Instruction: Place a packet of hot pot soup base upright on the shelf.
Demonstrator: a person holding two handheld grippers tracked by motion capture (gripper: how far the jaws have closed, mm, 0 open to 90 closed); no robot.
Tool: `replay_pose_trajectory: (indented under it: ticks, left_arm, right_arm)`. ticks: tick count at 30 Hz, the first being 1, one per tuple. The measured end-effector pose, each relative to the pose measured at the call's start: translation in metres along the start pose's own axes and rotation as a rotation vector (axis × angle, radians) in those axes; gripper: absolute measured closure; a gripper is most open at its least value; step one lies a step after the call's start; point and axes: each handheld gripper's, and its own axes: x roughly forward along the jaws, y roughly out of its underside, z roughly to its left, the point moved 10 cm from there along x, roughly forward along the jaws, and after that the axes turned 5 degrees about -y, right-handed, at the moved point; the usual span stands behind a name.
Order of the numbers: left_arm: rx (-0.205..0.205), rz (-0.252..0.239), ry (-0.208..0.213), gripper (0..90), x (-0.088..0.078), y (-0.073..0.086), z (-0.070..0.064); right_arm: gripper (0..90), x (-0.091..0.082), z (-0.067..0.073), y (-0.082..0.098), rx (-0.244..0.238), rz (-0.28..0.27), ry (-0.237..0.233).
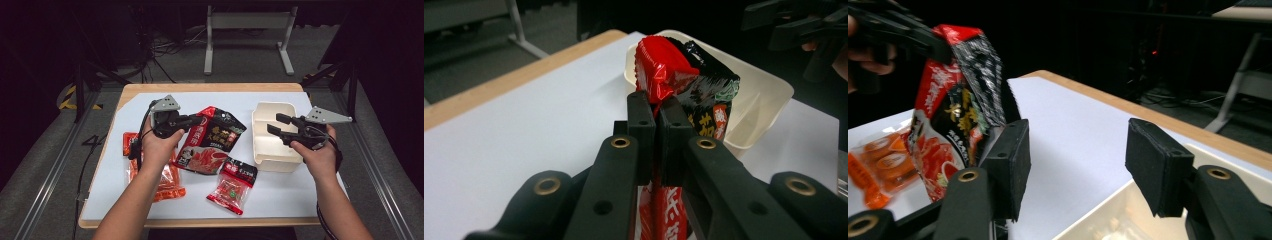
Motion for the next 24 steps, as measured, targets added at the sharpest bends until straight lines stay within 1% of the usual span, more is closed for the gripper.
replay_pose_trajectory:
  ticks: [3,4,5,6,8,9,10,12,14,17,21,24]
  left_arm:
    - [0.009,-0.038,-0.014,87.2,-0.006,-0.004,-0.004]
    - [0.008,-0.051,-0.022,87.2,-0.007,-0.005,-0.004]
    - [0.006,-0.066,-0.022,87.3,-0.009,-0.007,-0.006]
    - [0.004,-0.076,-0.023,87.3,-0.011,-0.008,-0.007]
    - [0.006,-0.081,-0.026,87.3,-0.012,-0.008,-0.007]
    - [0.011,-0.086,-0.027,87.3,-0.013,-0.008,-0.007]
    - [0.008,-0.091,-0.028,87.3,-0.014,-0.009,-0.008]
    - [0.009,-0.105,-0.033,87.3,-0.017,-0.010,-0.009]
    - [0.005,-0.119,-0.032,87.4,-0.020,-0.010,-0.010]
    - [0.003,-0.130,-0.032,87.4,-0.023,-0.009,-0.010]
    - [0.001,-0.145,-0.034,87.4,-0.028,-0.010,-0.011]
    - [0.003,-0.165,-0.040,87.4,-0.032,-0.011,-0.012]
  right_arm:
    - [44.4,0.000,0.001,-0.001,0.006,-0.012,-0.009]
    - [45.7,-0.001,0.002,-0.002,0.005,-0.015,-0.005]
    - [47.3,-0.001,0.003,-0.002,0.015,-0.017,-0.012]
    - [46.7,-0.001,0.006,-0.003,0.031,-0.014,-0.033]
    - [45.4,-0.001,0.007,-0.004,0.027,-0.017,-0.036]
    - [43.3,0.000,0.009,-0.004,0.027,-0.016,-0.045]
    - [41.2,0.001,0.012,-0.005,0.037,-0.011,-0.065]
    - [37.8,0.003,0.016,-0.006,0.041,-0.015,-0.073]
    - [35.2,0.008,0.025,-0.007,0.041,0.001,-0.103]
    - [34.1,0.015,0.039,-0.011,0.045,0.002,-0.162]
    - [31.6,0.028,0.055,-0.018,0.040,0.004,-0.212]
    - [31.2,0.037,0.063,-0.022,0.038,0.004,-0.235]
